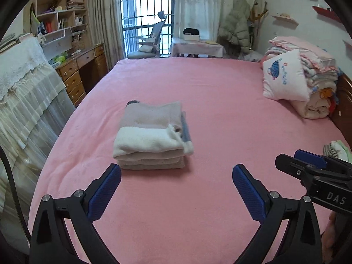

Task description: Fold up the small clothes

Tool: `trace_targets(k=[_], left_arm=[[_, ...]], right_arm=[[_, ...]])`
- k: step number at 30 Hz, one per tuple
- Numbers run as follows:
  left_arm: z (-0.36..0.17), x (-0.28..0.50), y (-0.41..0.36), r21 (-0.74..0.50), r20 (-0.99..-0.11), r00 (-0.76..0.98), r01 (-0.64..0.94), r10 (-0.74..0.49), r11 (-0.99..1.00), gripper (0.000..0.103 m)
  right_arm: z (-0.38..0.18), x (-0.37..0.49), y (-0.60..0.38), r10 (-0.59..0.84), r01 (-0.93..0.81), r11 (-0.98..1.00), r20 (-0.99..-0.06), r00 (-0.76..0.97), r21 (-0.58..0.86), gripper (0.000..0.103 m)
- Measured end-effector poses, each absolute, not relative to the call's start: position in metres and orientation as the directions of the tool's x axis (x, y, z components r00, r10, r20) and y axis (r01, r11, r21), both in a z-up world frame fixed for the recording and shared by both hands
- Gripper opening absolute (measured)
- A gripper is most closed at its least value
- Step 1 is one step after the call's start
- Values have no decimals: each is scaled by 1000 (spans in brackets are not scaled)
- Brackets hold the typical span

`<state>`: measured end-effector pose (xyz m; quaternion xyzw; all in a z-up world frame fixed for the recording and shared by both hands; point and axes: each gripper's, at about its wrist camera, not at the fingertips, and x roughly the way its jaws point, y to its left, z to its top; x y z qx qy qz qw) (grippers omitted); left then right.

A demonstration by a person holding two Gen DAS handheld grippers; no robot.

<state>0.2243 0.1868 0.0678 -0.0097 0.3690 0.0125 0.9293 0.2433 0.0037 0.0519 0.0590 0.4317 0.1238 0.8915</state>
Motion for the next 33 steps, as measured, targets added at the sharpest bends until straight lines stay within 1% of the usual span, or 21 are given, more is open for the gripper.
trace_targets(k=[3, 6, 9, 15, 20, 24, 29, 33], left_arm=[[81, 204, 171, 10, -689, 724, -35, 32, 999, 101], [84, 186, 157, -17, -709, 705, -29, 9, 999, 101], [83, 166, 145, -10, -703, 710, -46, 26, 999, 101], [64, 133, 131, -57, -715, 699, -78, 14, 995, 101], [48, 105, 109, -17, -698, 715, -70, 39, 997, 101], [42, 84, 90, -20, -692, 721, -61, 30, 998, 101], [36, 67, 74, -35, -700, 714, -58, 17, 998, 101], [31, 54, 64, -55, -706, 708, -64, 6, 996, 101]], right_arm=[[63, 224, -6, 266, -174, 964, -750, 606, 201, 62], [64, 203, -13, 269, -178, 963, -746, 609, 202, 62], [60, 180, -20, 249, -167, 968, -743, 622, 185, 62], [45, 137, -41, 202, -121, 979, -738, 644, 162, 62], [31, 102, -57, 149, -79, 988, -732, 665, 129, 62], [26, 83, -64, 104, -73, 995, -730, 676, 74, 62], [18, 67, -82, 108, -61, 994, -745, 658, 90, 63], [16, 57, -91, 95, -55, 995, -746, 659, 78, 63]])
